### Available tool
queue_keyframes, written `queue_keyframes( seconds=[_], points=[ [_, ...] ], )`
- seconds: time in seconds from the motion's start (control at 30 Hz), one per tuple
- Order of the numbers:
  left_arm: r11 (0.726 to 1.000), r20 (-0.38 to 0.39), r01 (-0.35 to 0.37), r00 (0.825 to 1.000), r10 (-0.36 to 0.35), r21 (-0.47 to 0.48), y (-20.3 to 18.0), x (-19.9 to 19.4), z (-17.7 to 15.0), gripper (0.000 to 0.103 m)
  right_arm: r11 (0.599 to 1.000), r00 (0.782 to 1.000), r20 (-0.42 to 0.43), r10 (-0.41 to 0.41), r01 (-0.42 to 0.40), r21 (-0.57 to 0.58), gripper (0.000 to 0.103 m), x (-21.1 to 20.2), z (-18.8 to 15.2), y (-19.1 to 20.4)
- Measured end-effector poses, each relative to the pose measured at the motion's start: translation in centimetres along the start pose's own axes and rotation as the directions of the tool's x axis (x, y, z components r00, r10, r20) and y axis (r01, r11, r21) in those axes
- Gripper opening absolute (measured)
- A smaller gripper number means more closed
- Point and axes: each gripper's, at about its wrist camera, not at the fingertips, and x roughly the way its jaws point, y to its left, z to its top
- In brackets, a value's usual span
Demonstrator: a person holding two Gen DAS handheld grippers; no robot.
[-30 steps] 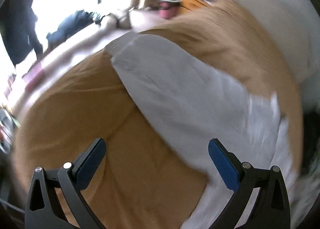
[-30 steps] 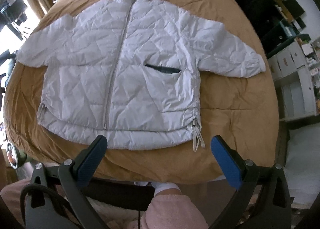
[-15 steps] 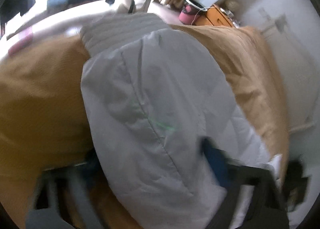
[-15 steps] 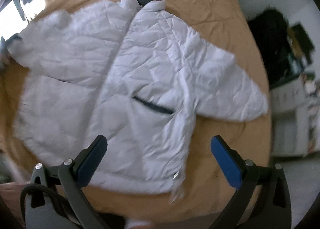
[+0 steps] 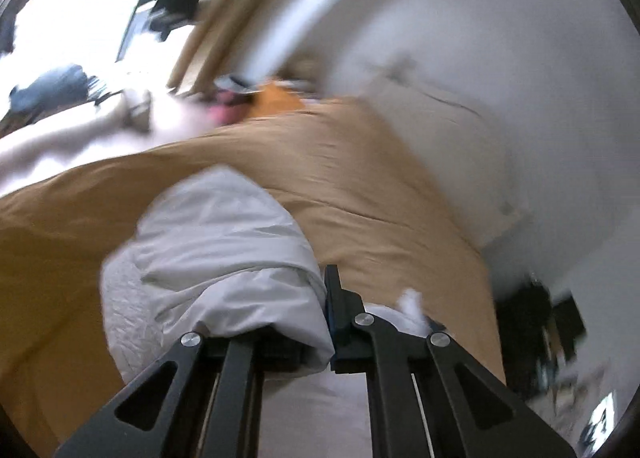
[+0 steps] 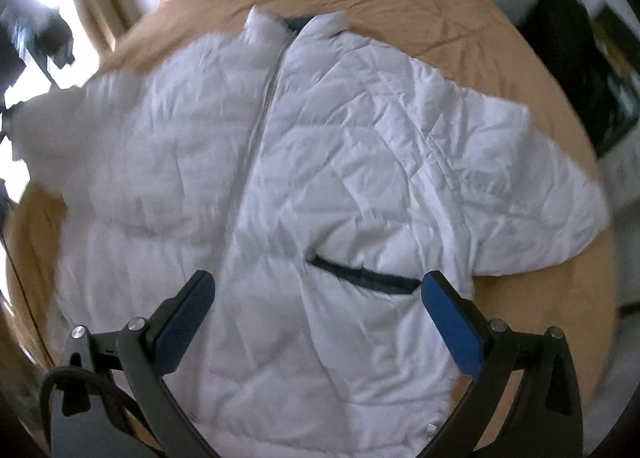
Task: Fold large clothes
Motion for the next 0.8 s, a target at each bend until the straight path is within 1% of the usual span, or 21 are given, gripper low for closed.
queue_keyframes(
  seconds=[0.03, 0.07, 0.1, 0.13, 0.17, 0.2, 0.23, 0.27, 0.3, 0.37, 0.4, 0.43, 0.5, 0.57, 0.6, 0.63, 0.67, 0.73, 0.8],
  points=[
    [0.999, -0.010, 0.031, 0.999, -0.031, 0.043, -2.7, 0.4, -1.0, 0.007, 0.999, 0.999, 0.027, 0.024, -0.025, 0.035, 0.103, -0.1, 0.4, -0.7],
    [0.992, -0.038, 0.079, 0.996, -0.076, 0.096, -5.9, 1.3, -2.3, 0.007, 0.996, 0.995, 0.083, 0.048, -0.055, 0.076, 0.103, -0.3, 1.0, -1.8],
    [0.984, -0.071, 0.122, 0.991, -0.113, 0.129, -8.7, 2.3, -3.8, 0.007, 0.993, 0.990, 0.128, 0.050, -0.063, 0.101, 0.103, -0.5, 1.5, -2.7],
    [0.977, -0.104, 0.156, 0.984, -0.142, 0.144, -10.7, 3.1, -5.1, 0.007, 0.990, 0.986, 0.160, 0.052, -0.072, 0.121, 0.103, -0.5, 2.0, -3.5],
    [0.967, -0.147, 0.196, 0.974, -0.173, 0.161, -12.6, 4.0, -6.8, 0.007, 0.985, 0.980, 0.189, 0.064, -0.092, 0.144, 0.103, -0.3, 2.6, -4.5],
    [0.954, -0.204, 0.238, 0.958, -0.200, 0.182, -14.9, 5.6, -9.0, 0.007, 0.979, 0.973, 0.214, 0.086, -0.122, 0.164, 0.103, 0.0, 3.3, -5.5],
    [0.948, -0.242, 0.254, 0.949, -0.204, 0.194, -16.3, 6.8, -10.7, 0.007, 0.972, 0.967, 0.231, 0.111, -0.154, 0.178, 0.103, 0.6, 3.9, -6.4],
    [0.940, -0.294, 0.272, 0.933, -0.205, 0.206, -17.7, 8.4, -12.8, 0.007, 0.967, 0.964, 0.236, 0.119, -0.167, 0.192, 0.103, 1.2, 4.3, -7.1],
    [0.934, -0.347, 0.291, 0.915, -0.208, 0.208, -18.9, 10.1, -14.9, 0.007, 0.959, 0.964, 0.237, 0.118, -0.173, 0.225, 0.103, 2.6, 5.0, -8.4],
    [0.932, -0.434, 0.300, 0.881, -0.188, 0.206, -19.9, 13.1, -18.5, 0.007, 0.957, 0.968, 0.220, 0.119, -0.171, 0.235, 0.102, 5.3, 5.9, -9.8],
    [0.932, -0.481, 0.293, 0.862, -0.162, 0.212, -20.2, 14.9, -20.5, 0.007, 0.957, 0.971, 0.209, 0.115, -0.165, 0.239, 0.102, 6.9, 6.2, -10.6],
    [0.936, -0.509, 0.278, 0.850, -0.136, 0.215, -19.8, 16.3, -22.0, 0.007, 0.958, 0.974, 0.199, 0.111, -0.158, 0.240, 0.100, 8.1, 6.2, -11.2],
    [0.946, -0.568, 0.245, 0.819, -0.083, 0.214, -18.7, 19.0, -25.3, 0.007, 0.945, 0.983, 0.148, 0.104, -0.144, 0.295, 0.099, 12.2, 5.9, -13.4],
    [0.950, -0.605, 0.212, 0.795, -0.032, 0.228, -17.6, 20.9, -28.0, 0.007, 0.932, 0.991, 0.090, 0.096, -0.122, 0.342, 0.099, 15.1, 5.4, -15.0],
    [0.954, -0.619, 0.191, 0.785, -0.006, 0.233, -16.8, 21.8, -29.1, 0.007, 0.932, 0.993, 0.073, 0.097, -0.116, 0.343, 0.099, 16.4, 5.0, -15.7],
    [0.955, -0.628, 0.183, 0.778, 0.006, 0.236, -16.2, 22.1, -30.1, 0.007, 0.938, 0.992, 0.080, 0.100, -0.121, 0.325, 0.099, 16.8, 4.9, -15.9],
    [0.952, -0.630, 0.184, 0.777, 0.011, 0.243, -16.2, 22.5, -30.5, 0.007, 0.943, 0.992, 0.084, 0.094, -0.116, 0.312, 0.099, 16.7, 4.9, -15.9],
    [0.949, -0.623, 0.187, 0.782, 0.013, 0.255, -15.9, 22.4, -30.5, 0.010, 0.945, 0.994, 0.070, 0.082, -0.100, 0.311, 0.099, 16.1, 5.5, -15.6],
    [0.941, -0.616, 0.189, 0.787, 0.025, 0.279, -16.1, 22.5, -30.1, 0.010, 0.928, 0.993, 0.077, 0.095, -0.116, 0.353, 0.099, 15.2, 6.0, -15.5]
  ],
)
